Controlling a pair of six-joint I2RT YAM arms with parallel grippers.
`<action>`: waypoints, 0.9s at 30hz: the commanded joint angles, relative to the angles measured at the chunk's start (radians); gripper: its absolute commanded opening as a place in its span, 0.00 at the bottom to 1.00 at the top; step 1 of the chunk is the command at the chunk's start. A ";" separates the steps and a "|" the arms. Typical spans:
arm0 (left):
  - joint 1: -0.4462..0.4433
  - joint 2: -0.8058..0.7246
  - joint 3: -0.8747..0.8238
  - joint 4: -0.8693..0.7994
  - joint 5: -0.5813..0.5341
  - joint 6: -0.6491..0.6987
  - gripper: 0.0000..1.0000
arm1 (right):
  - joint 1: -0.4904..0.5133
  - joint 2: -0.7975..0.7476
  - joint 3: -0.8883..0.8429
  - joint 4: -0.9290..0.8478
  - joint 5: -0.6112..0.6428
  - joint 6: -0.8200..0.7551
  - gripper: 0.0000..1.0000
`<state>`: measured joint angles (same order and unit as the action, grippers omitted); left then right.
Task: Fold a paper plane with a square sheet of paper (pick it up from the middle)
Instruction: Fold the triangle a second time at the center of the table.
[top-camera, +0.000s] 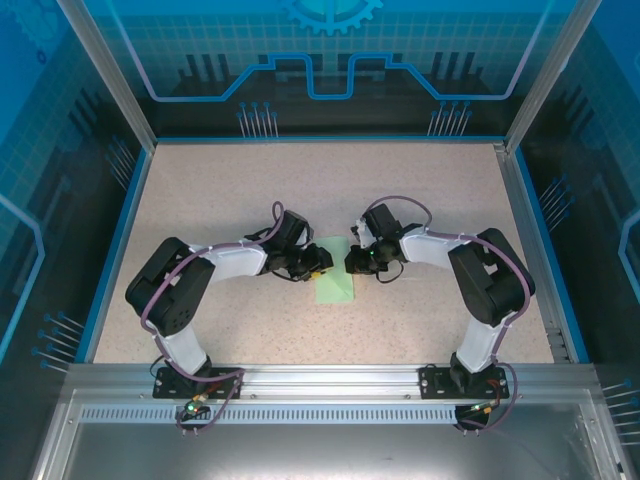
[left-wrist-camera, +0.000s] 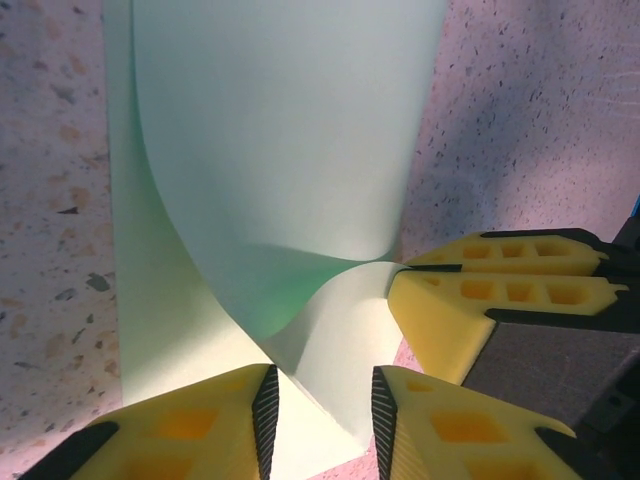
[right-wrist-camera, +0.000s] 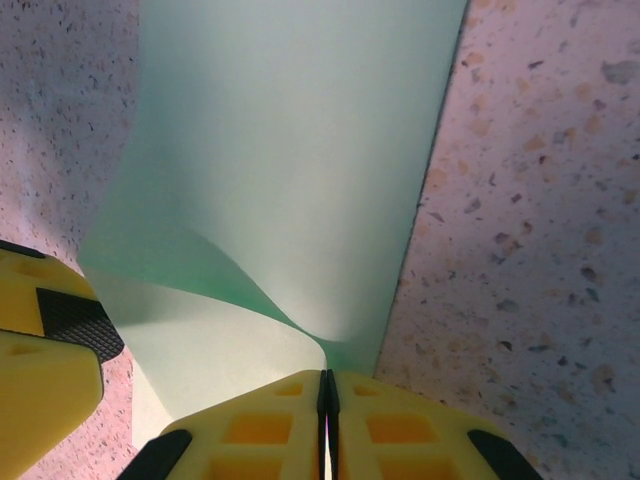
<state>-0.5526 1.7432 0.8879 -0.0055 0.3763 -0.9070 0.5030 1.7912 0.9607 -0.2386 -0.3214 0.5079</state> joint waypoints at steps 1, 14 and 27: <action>0.003 0.001 0.017 0.014 0.027 0.028 0.32 | -0.012 0.023 0.025 -0.011 0.007 0.000 0.11; -0.008 -0.064 -0.033 0.042 -0.029 0.023 0.28 | -0.013 0.032 0.028 -0.020 0.019 0.002 0.11; -0.020 -0.015 -0.027 0.091 -0.028 0.028 0.27 | -0.014 0.037 0.031 -0.027 0.025 0.003 0.11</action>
<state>-0.5659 1.6985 0.8497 0.0631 0.3374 -0.9070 0.5030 1.8072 0.9703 -0.2462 -0.3138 0.5083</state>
